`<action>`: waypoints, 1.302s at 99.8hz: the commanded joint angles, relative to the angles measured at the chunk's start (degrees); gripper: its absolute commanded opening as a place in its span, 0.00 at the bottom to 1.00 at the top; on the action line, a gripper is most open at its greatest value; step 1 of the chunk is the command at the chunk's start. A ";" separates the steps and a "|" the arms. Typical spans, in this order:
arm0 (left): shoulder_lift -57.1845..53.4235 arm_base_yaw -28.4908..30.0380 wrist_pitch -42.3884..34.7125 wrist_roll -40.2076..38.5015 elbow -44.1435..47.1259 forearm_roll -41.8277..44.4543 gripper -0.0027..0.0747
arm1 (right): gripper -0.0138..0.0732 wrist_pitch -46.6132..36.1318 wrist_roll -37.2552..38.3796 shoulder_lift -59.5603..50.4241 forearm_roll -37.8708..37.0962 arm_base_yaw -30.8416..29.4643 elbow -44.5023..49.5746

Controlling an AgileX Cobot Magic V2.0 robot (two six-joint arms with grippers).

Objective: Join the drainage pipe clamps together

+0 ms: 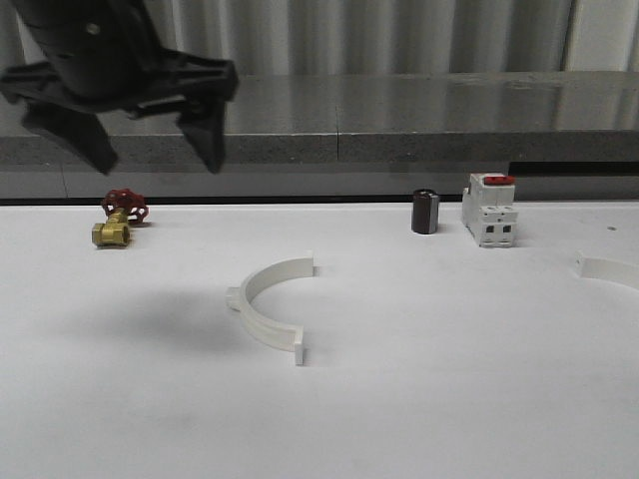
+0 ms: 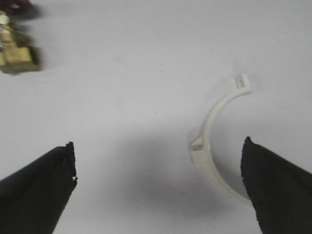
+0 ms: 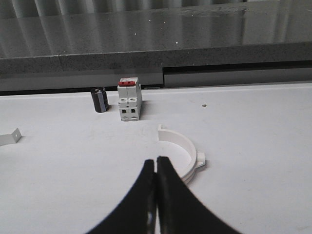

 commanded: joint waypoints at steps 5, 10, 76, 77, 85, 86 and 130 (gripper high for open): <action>-11.49 4.52 -5.79 4.04 5.25 1.71 0.89 | 0.02 -4.44 -0.56 -1.13 -0.68 0.01 -0.89; -15.04 6.44 -6.90 6.38 8.11 1.59 0.89 | 0.02 -4.44 -0.56 -1.13 -0.68 0.01 -0.89; -52.87 15.37 -7.21 12.49 29.75 -3.10 0.88 | 0.02 -4.51 -0.56 -1.13 -0.68 0.01 -0.89; -53.42 15.37 -7.21 12.49 30.14 -3.10 0.88 | 0.02 -4.51 -0.56 -1.13 -0.68 0.01 -0.89; -56.25 15.37 -7.21 12.49 32.32 -3.10 0.84 | 0.02 -4.87 -0.56 -1.13 -0.68 0.01 -0.89; -56.49 15.37 -7.21 12.49 32.52 -3.10 0.83 | 0.02 -4.93 -0.56 -1.13 -0.68 0.01 -0.89; -66.85 15.37 -7.71 12.49 42.44 -3.66 0.17 | 0.02 -6.41 -0.56 -1.01 -0.68 0.01 -2.35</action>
